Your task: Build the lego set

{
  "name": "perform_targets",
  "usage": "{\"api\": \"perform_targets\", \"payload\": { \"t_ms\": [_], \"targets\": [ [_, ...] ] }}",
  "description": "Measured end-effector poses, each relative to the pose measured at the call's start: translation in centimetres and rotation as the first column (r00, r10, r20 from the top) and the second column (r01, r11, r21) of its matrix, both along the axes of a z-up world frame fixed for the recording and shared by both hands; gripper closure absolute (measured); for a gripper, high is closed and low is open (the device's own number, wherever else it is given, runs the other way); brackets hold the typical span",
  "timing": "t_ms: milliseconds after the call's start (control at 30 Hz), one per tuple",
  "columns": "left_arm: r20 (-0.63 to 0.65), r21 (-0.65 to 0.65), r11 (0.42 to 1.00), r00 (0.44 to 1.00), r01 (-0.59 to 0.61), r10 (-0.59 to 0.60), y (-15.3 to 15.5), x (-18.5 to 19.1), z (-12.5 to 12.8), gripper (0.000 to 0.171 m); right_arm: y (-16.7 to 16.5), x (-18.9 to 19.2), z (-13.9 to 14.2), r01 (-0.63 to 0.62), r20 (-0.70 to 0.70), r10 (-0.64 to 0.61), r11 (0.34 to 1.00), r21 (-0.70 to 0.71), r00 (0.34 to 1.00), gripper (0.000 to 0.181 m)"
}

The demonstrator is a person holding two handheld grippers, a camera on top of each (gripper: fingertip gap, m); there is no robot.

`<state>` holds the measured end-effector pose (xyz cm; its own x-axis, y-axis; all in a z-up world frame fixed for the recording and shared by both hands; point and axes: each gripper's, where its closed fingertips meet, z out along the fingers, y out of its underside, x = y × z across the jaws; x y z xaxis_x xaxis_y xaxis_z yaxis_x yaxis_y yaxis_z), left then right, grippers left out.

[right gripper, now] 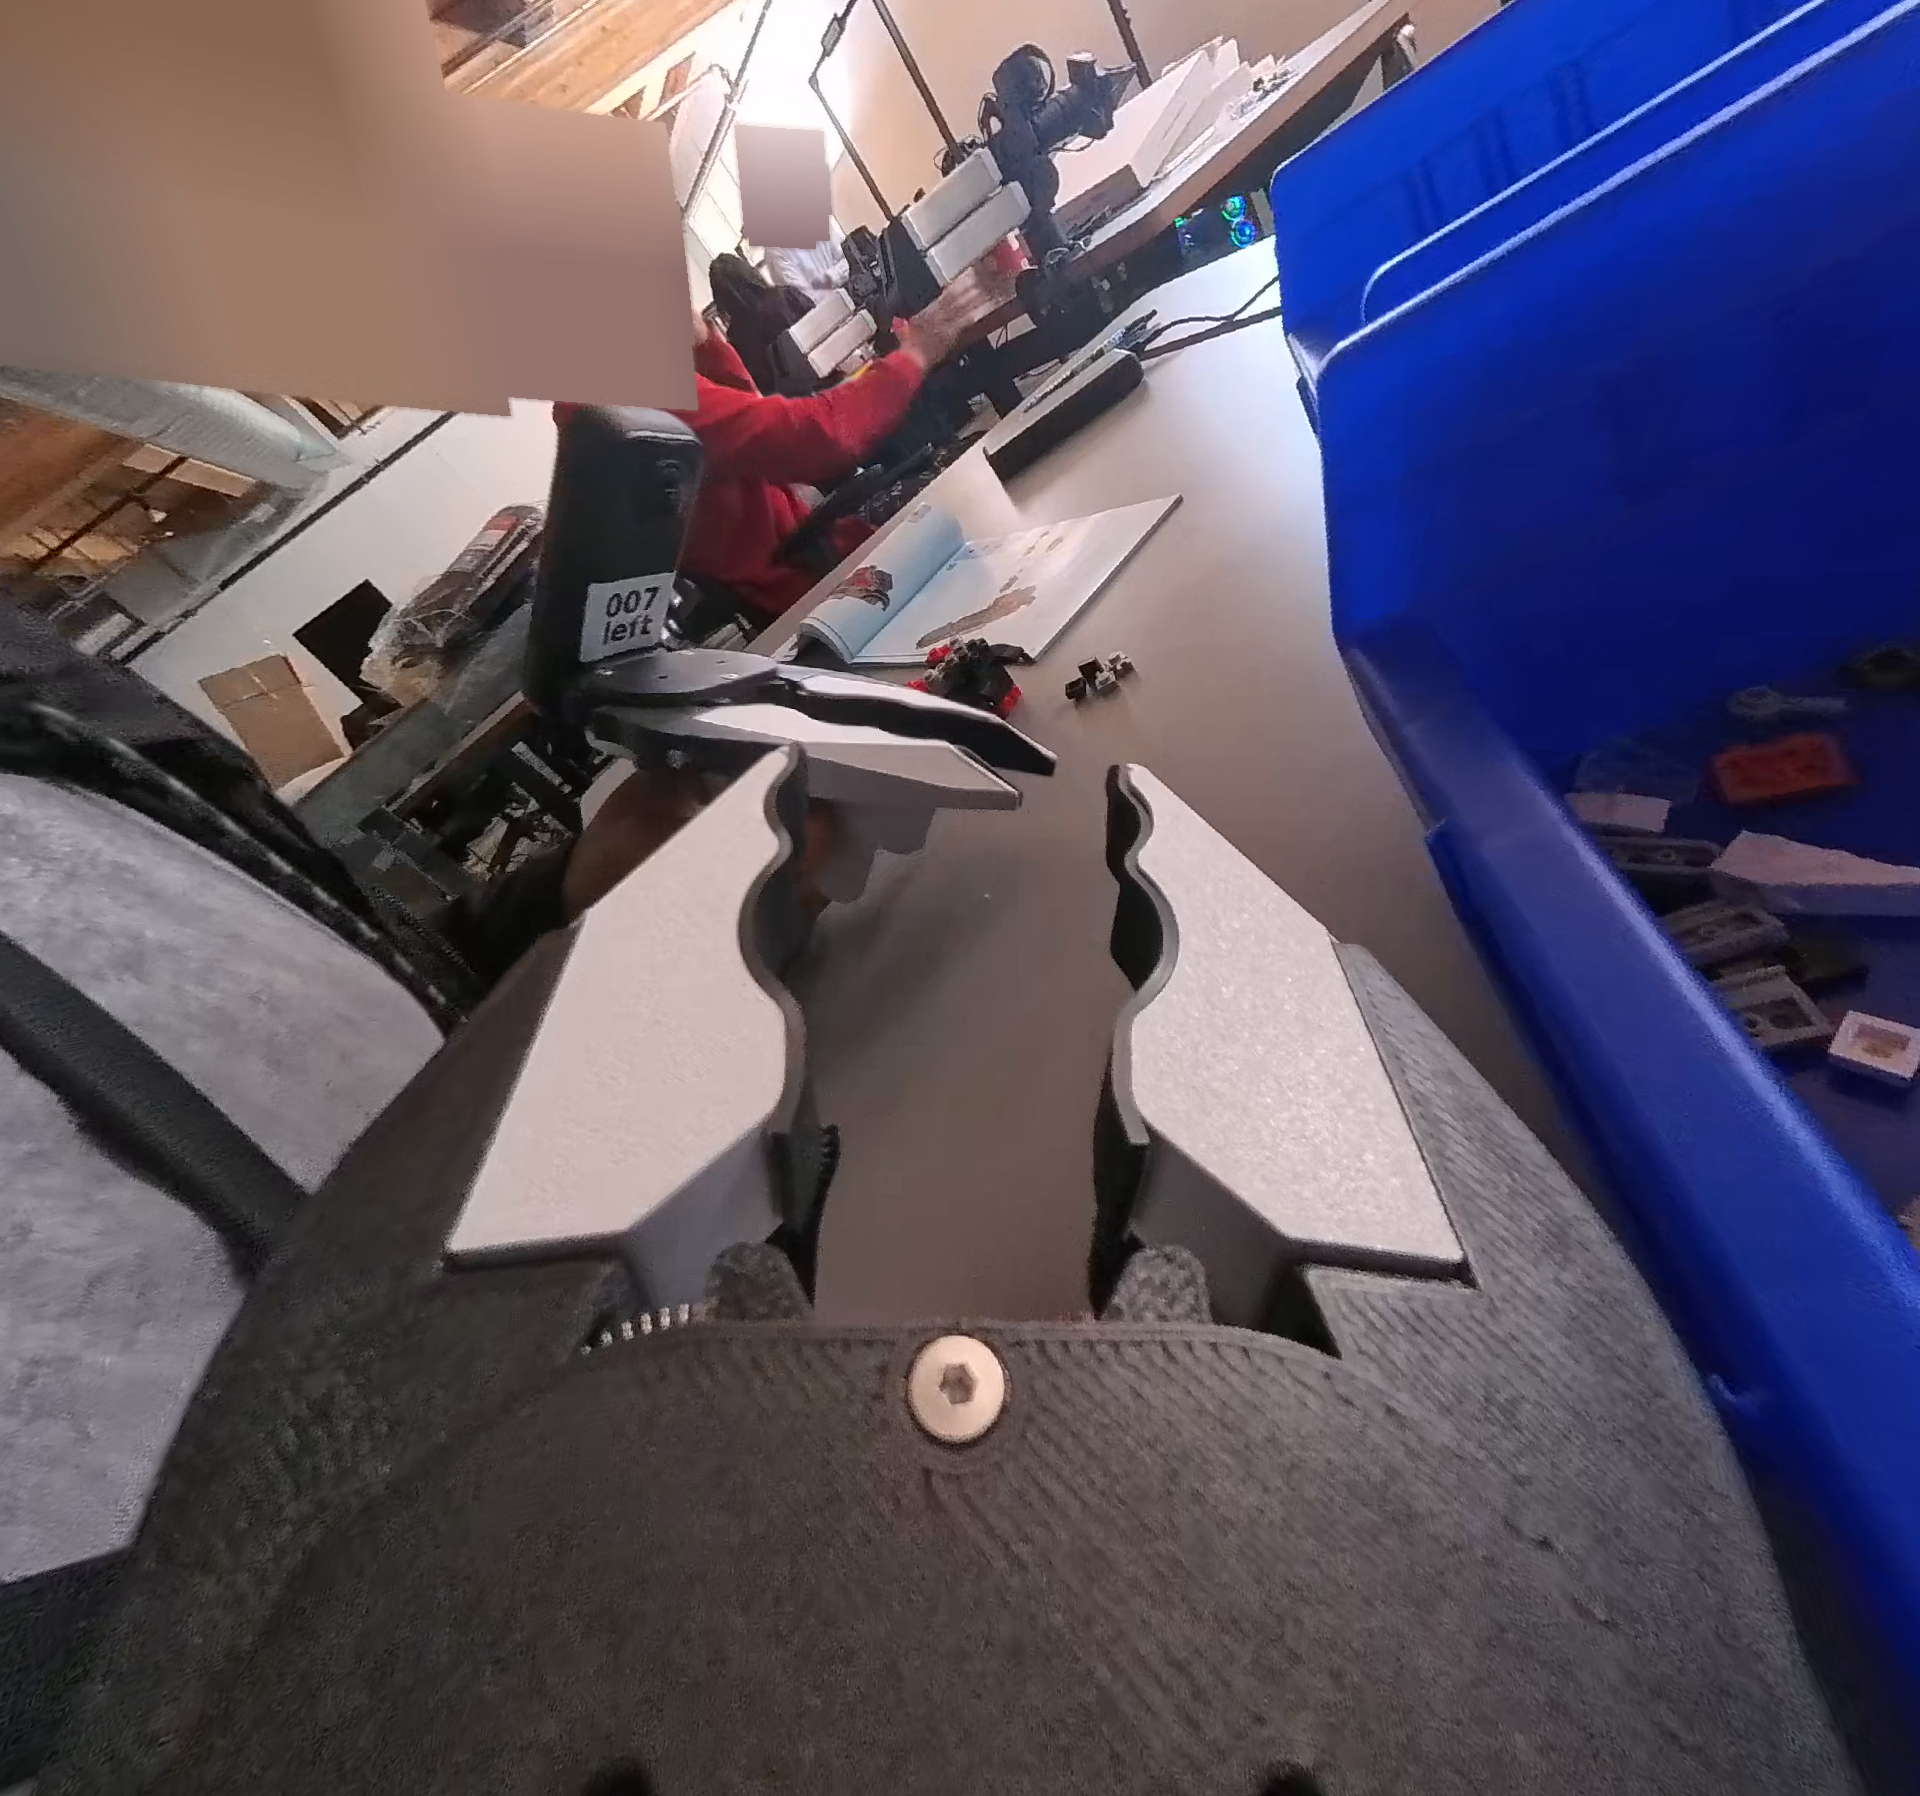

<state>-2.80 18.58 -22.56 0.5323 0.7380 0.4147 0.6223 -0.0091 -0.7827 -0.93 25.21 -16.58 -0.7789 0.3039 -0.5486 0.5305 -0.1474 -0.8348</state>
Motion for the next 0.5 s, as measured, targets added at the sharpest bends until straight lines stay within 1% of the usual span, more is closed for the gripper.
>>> {"api": "perform_targets", "payload": {
  "t_ms": [167, 333, 467, 500],
  "targets": [
    [-0.039, 0.04, 0.999, 0.999, -0.006, 0.008, -0.2, 0.1, 0.9, 0.141, -0.4, 0.0, -0.1, -0.004, -0.002, 0.004, 1.0, 0.011, 1.0, 0.122],
    [-0.063, 0.079, 0.997, 0.998, -0.018, 0.023, -0.6, 0.2, 1.6, 0.141, -1.2, -0.4, 0.0, 0.02, -0.025, -0.019, 1.0, 0.023, 1.0, 0.121],
    [-0.092, 0.126, 0.992, 0.995, -0.029, 0.041, -1.6, 0.7, 2.6, 0.141, -1.8, -1.0, 0.2, 0.05, -0.048, -0.049, 0.998, 0.03, 0.998, 0.121],
    [-0.097, 0.113, 0.993, 0.994, -0.038, 0.049, -2.1, 0.8, 2.7, 0.141, -2.0, -1.1, 0.2, 0.057, -0.054, -0.056, 0.998, 0.029, 0.997, 0.121]
  ]
}}
